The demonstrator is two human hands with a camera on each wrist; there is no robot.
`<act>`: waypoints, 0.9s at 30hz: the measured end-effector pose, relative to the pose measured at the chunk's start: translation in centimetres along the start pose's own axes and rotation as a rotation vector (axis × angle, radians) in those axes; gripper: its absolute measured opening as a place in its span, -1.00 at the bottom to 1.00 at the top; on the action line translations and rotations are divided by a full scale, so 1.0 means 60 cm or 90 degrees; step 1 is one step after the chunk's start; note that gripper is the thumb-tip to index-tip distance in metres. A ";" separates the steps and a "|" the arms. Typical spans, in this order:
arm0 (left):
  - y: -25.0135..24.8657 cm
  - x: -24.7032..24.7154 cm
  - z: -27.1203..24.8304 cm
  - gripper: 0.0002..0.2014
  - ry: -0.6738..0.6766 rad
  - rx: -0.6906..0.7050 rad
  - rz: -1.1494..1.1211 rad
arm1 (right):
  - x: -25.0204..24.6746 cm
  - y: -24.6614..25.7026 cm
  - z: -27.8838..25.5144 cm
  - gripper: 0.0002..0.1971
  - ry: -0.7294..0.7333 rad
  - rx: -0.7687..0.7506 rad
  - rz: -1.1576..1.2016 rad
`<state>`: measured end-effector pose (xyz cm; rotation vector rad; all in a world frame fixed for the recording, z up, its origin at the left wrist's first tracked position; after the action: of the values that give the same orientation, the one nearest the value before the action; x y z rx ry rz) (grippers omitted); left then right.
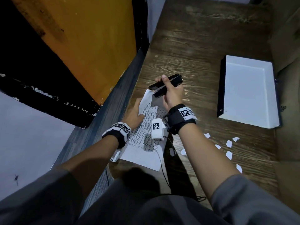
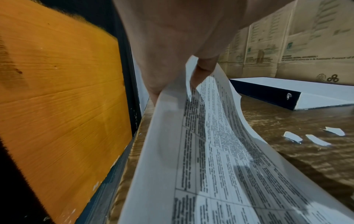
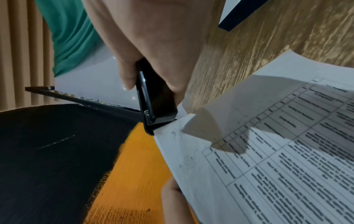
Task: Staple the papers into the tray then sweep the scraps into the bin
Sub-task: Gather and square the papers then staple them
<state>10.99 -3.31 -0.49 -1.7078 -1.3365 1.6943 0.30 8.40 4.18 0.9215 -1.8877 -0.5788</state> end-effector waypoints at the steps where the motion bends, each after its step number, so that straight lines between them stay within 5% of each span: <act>1: 0.000 0.001 0.001 -0.40 0.000 0.006 0.020 | 0.001 -0.004 0.000 -0.87 0.002 0.005 -0.004; 14: 0.003 0.006 0.009 -0.37 0.016 0.067 0.086 | -0.023 0.012 0.017 -0.82 -0.053 -0.007 -0.024; 27: 0.001 -0.001 0.018 -0.42 0.013 0.060 0.100 | -0.025 0.002 0.022 -0.91 0.007 0.041 -0.032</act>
<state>10.01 -3.75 -0.71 -1.8111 -1.1210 1.7896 -0.52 9.69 2.86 1.0150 -1.8867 -0.5442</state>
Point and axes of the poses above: each hand's wrist, its own z-axis towards the middle knuckle, its own x-axis out of the palm, y = z × x, the point moved 7 cm from there along z, towards the middle knuckle, and after that the axes turned 11 degrees about -y, right-handed, at the moved point
